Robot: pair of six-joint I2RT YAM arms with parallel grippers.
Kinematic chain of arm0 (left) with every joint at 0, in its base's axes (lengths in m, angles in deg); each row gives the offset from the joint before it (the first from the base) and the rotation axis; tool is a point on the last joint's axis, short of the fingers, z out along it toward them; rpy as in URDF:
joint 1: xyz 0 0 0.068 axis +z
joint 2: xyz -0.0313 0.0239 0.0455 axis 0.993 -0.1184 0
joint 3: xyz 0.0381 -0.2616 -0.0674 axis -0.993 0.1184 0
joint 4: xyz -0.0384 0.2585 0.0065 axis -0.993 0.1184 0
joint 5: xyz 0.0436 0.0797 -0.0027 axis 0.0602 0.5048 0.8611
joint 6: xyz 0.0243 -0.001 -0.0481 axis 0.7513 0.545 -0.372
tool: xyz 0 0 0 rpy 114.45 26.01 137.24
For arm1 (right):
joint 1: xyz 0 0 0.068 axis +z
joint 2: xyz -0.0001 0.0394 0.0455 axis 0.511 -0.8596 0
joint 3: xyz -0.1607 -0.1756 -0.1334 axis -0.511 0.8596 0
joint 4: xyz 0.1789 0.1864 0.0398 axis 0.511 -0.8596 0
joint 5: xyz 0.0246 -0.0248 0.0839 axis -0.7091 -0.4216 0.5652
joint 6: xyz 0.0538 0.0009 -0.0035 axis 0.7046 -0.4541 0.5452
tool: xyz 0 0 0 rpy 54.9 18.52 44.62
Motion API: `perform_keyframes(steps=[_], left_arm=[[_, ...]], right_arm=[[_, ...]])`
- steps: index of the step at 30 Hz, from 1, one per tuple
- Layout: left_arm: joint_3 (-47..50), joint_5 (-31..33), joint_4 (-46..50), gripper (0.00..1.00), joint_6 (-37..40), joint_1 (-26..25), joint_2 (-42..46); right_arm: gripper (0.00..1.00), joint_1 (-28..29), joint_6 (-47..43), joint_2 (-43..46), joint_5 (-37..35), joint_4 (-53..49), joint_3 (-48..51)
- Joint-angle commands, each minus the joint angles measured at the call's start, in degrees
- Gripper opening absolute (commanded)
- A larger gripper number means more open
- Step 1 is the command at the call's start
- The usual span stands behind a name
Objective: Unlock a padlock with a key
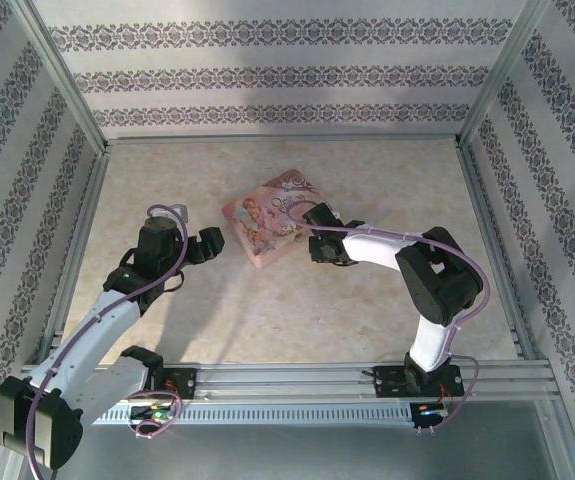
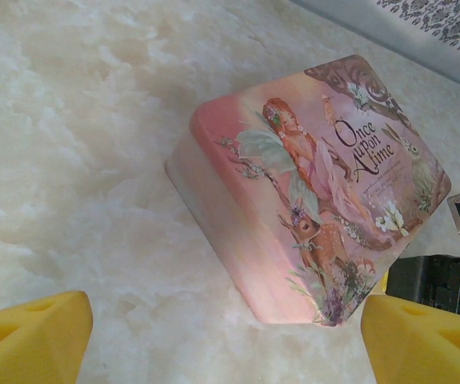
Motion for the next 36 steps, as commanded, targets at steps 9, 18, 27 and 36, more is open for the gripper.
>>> perform_keyframes(steps=[9,18,27,36], left_arm=[[0.22,0.43,2.56,0.87,0.07,0.92,1.63],[0.36,0.72,2.41,0.88,-0.20,1.07,1.83],[0.27,1.27,2.00,0.88,-0.03,1.26,1.10],[1.01,0.92,-0.27,0.88,-1.42,1.45,0.38]], right_arm=[[0.29,-0.25,-1.20,3.05,-5.31,1.03,3.74],[0.27,3.56,0.03,15.31,-7.40,-1.23,10.59],[0.27,13.79,8.08,23.24,-6.80,-8.27,17.68],[0.27,18.09,10.48,20.32,-3.34,-7.45,19.86]])
